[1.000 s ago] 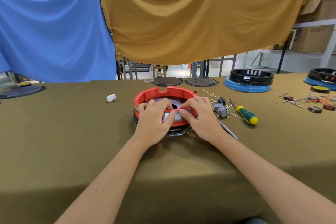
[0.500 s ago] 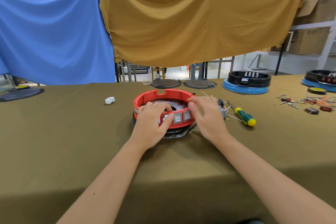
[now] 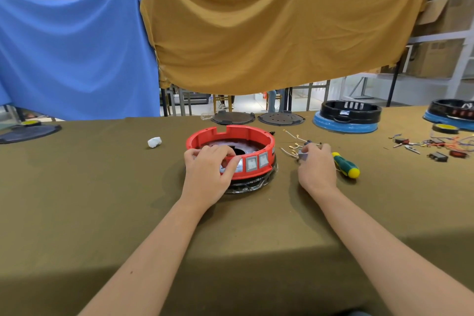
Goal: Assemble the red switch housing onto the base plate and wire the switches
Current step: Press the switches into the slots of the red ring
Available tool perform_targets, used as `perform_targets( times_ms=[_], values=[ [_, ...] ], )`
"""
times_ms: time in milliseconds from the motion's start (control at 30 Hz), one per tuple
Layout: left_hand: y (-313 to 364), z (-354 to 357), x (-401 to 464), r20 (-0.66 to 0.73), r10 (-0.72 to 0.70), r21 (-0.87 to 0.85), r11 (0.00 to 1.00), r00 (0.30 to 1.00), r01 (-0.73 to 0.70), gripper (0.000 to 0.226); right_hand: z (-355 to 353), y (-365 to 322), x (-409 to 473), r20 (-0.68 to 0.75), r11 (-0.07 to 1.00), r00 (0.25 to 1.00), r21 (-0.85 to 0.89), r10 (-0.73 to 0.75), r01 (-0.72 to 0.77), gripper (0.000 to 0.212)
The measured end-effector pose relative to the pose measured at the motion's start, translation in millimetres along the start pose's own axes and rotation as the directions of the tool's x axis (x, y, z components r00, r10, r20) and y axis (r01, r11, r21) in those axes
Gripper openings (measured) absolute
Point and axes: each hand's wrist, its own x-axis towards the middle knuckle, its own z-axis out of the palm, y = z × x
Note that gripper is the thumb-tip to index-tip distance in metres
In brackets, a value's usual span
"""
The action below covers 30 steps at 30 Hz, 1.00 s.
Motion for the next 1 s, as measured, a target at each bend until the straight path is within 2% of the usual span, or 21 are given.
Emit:
perform_targets(
  times_ms=[133, 267, 433, 567, 667, 800, 1000],
  values=[
    [-1, -1, 0, -0.014, 0.009, -0.041, 0.999, 1.000, -0.010, 0.012, -4, -9, -3, -0.109, 0.964, 0.990, 0.240, -0.092, 0.116, 0.023],
    [-2, -1, -1, 0.003, 0.027, -0.021, 0.999, 1.000, -0.027, 0.019, -7, -18, -10, -0.051, 0.863, 0.981, 0.468, -0.189, 0.190, 0.020],
    [-3, 0, 0, 0.023, 0.063, -0.008, 0.998, 0.998, -0.063, 0.025, -10, -23, -18, 0.085, 0.702, 0.954, 0.696, -0.286, 0.148, 0.020],
    [-3, 1, -1, 0.035, 0.057, -0.001, 0.998, 0.998, -0.057, 0.030, -10, -22, -22, 0.171, 0.617, 0.941, 0.786, -0.292, 0.048, 0.018],
    [-2, 2, -1, 0.028, 0.061, -0.001, 0.998, 0.998, -0.061, 0.030, -12, -24, -25, 0.215, 0.549, 0.921, 0.836, -0.324, -0.001, 0.035],
    [0, 2, -2, 0.018, 0.078, 0.008, 0.997, 0.997, -0.078, 0.029, -12, -28, -31, 0.182, 0.569, 0.904, 0.819, -0.387, 0.079, 0.033],
    [4, 2, -1, 0.021, 0.106, -0.037, 0.994, 0.994, -0.105, 0.029, -9, -34, -37, 0.095, 0.654, 0.859, 0.692, -0.503, 0.307, 0.034]
  ],
)
